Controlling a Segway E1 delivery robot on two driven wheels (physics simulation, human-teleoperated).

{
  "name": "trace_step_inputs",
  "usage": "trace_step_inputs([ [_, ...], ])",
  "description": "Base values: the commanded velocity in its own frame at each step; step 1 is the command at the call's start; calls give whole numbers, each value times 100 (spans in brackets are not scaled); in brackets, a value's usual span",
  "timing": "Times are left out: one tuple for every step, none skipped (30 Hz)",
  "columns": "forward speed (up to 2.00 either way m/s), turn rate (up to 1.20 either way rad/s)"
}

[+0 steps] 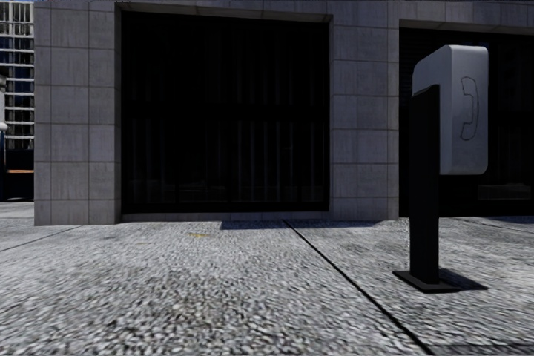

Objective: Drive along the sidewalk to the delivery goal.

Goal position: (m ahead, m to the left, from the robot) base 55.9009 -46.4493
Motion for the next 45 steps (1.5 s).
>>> trace_step_inputs([
  [197, 0],
  [195, 0],
  [186, 0],
  [186, 0],
  [173, 0],
  [164, 0],
  [158, 0],
  [156, 0],
  [156, 0],
  [155, 0],
  [155, 0],
  [155, 0],
  [155, 0],
  [155, 0],
  [155, 0],
  [154, 0],
  [147, 0],
  [142, 0],
  [139, 0],
  [139, 0],
  [137, 0],
  [136, 0],
  [136, 0],
  [135, 0],
  [135, 0],
  [135, 0],
  [135, 0],
  [135, 0],
  [135, 0],
  [135, 0],
  [135, 0],
  [135, 0],
  [135, -15],
  [135, -31],
  [135, -42],
  [135, -50],
  [135, -50],
  [135, -53],
  [135, -59],
  [135, -60],
  [135, -61],
  [135, -61],
  [135, -61],
  [135, -61],
  [135, -61],
])
